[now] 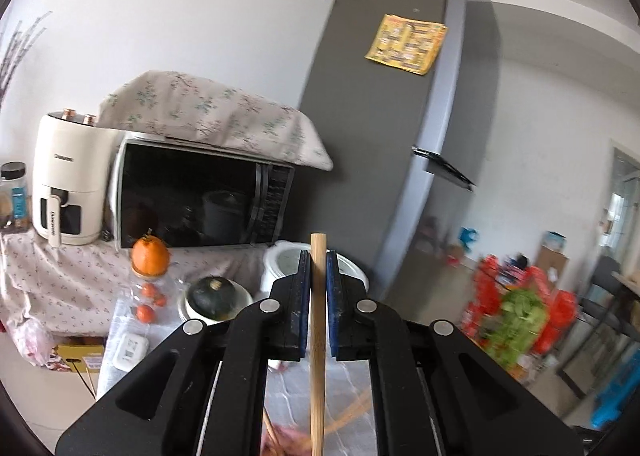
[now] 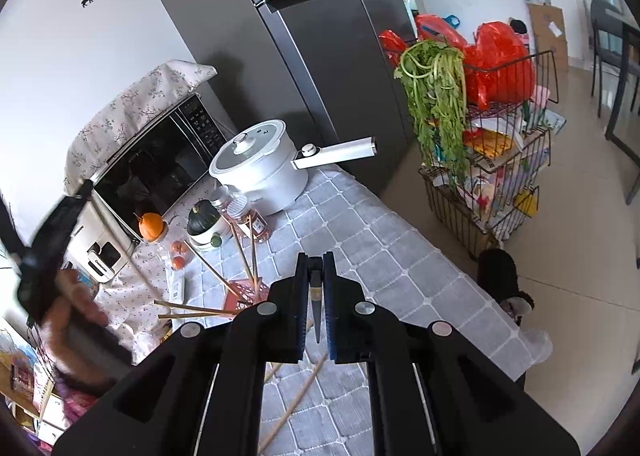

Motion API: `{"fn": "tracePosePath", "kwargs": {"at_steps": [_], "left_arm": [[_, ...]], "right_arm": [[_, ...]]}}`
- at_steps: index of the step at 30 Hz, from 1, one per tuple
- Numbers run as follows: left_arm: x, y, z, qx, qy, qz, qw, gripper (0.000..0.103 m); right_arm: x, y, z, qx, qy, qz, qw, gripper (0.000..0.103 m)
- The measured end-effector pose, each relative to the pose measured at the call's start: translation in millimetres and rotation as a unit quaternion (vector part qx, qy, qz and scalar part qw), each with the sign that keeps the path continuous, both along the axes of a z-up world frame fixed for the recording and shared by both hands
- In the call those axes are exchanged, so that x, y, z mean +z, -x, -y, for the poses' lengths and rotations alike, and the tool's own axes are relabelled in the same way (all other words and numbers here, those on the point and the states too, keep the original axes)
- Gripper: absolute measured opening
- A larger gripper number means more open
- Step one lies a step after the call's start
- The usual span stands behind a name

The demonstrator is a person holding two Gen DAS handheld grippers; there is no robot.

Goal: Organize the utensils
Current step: 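Lift both chopsticks over the pink basket and open both grippers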

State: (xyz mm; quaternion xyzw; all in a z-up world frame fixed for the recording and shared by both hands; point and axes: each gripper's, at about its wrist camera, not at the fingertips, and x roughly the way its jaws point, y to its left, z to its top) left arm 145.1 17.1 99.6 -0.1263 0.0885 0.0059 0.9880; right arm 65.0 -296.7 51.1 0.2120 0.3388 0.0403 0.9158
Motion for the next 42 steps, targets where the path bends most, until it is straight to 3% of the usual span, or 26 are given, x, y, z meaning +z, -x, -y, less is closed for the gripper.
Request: {"fn": "tracePosePath", "kwargs": {"at_steps": [5,7,9,12,18,23,28,33,37,40,42], "left_arm": [[-27.9,-15.6,9.8,0.047,-0.023,0.036,0.9980,0.007],[-48.7,-24.2,15.3,0.032,-0.025,0.013,0.9991,0.008],[-61.3,-20.2,12.8,0.035,-0.027,-0.004,0.9990,0.016],[-57.6,6.4,-5.5,0.040,-0.009,0.011,0.9991,0.033],[-28.6,67.5,-65.6,0.044,0.045,0.021,0.9978,0.040],[-34.4,95.5,-94.6,0.056,0.072,0.010,0.9958,0.048],[-47.6,89.6,-112.3,0.060,0.081,-0.022,0.9947,0.048],[-51.5,85.3,-124.0,0.066,0.092,-0.026,0.9933,0.048],[-58.4,77.5,-125.5,0.062,0.092,-0.045,0.9928,0.049],[-63.7,72.4,-122.4,0.056,0.088,-0.064,0.9925,0.050],[-66.1,70.3,-118.3,0.050,0.081,-0.074,0.9928,0.054]], "right_arm": [[2.6,-9.7,-0.6,0.006,-0.002,0.004,1.000,0.007],[4.8,-12.6,-3.1,0.009,-0.005,0.007,1.000,0.007],[9.7,-14.3,-6.8,0.017,-0.014,0.011,1.000,0.007],[22.9,-11.9,-14.7,0.027,-0.018,0.030,0.999,0.007],[56.2,-11.9,-42.9,0.051,-0.024,0.060,0.997,0.007],[76.9,-24.1,-80.2,0.064,-0.014,0.079,0.995,0.007],[53.5,-62.3,-121.9,0.051,0.015,0.055,0.997,0.007],[18.4,-98.0,-147.5,0.027,0.047,0.042,0.998,0.007],[-10.7,-121.6,-160.1,0.024,0.043,0.032,0.998,0.008],[-27.6,-128.3,-165.6,0.027,0.043,0.024,0.998,0.012],[-33.0,-125.1,-165.4,0.031,0.033,0.016,0.999,0.032]]}}
